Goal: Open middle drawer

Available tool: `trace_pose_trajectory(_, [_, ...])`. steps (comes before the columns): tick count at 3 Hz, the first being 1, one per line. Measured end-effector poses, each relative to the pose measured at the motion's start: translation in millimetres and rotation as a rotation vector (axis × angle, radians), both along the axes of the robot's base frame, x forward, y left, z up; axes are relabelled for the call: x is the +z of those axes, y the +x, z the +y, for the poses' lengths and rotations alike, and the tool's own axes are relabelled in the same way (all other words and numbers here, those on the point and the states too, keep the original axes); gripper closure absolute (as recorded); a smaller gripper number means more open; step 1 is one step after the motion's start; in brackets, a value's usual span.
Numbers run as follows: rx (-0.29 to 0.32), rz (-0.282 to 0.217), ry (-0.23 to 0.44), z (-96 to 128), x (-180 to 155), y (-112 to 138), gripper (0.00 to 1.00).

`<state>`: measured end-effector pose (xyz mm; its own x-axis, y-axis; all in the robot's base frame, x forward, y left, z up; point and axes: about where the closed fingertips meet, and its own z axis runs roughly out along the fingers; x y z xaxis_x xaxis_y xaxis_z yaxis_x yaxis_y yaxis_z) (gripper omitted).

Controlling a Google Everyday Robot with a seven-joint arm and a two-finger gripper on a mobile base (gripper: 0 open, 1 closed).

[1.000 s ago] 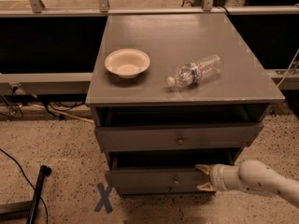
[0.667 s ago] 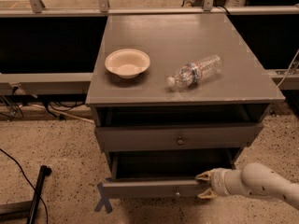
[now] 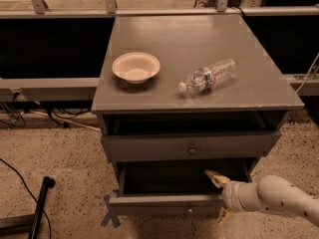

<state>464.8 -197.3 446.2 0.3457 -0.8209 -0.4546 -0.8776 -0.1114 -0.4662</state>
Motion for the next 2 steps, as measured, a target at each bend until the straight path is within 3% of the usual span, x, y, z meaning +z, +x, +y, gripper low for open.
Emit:
trace_pose_trajectory(1, [0.000,0.000,0.000,0.0,0.0,0.0,0.00])
trace_pose_trajectory(2, [0.015,0.049,-0.015,5.3,-5.8,-4.9,0.00])
